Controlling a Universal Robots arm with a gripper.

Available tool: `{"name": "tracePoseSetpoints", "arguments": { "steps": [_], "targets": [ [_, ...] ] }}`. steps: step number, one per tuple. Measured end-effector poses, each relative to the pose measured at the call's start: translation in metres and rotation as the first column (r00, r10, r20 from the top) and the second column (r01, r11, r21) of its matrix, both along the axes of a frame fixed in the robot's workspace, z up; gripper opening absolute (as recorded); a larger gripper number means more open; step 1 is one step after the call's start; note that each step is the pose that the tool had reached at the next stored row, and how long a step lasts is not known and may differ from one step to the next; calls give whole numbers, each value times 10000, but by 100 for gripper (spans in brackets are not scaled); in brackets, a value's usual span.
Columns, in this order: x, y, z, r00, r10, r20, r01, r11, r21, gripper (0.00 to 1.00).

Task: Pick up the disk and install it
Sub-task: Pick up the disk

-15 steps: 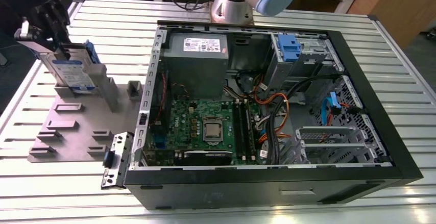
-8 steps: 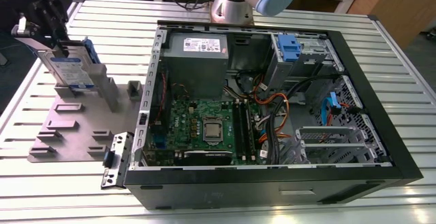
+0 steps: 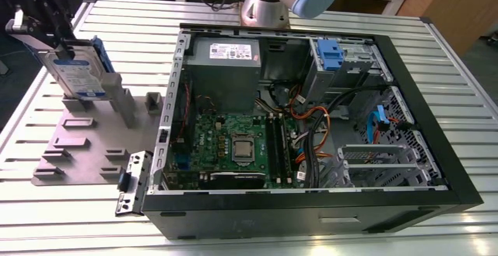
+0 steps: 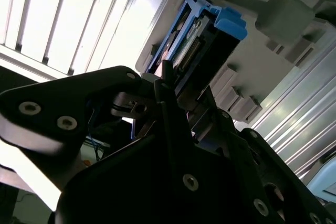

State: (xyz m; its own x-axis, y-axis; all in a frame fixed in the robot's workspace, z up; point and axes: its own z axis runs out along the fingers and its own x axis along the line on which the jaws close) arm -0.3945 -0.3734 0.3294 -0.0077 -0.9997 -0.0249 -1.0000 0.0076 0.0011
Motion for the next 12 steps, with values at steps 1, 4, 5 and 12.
{"name": "tracePoseSetpoints", "arguments": {
  "steps": [1, 4, 5, 12],
  "targets": [
    [0, 0, 18, 10000, 0, 0, 0, 10000, 0, 35],
    [0, 0, 53, 10000, 0, 0, 0, 10000, 0, 35],
    [0, 0, 53, 10000, 0, 2, 0, 10000, 1, 35],
    [0, 0, 58, 10000, 0, 1, 0, 10000, 0, 35]
  ]
}}
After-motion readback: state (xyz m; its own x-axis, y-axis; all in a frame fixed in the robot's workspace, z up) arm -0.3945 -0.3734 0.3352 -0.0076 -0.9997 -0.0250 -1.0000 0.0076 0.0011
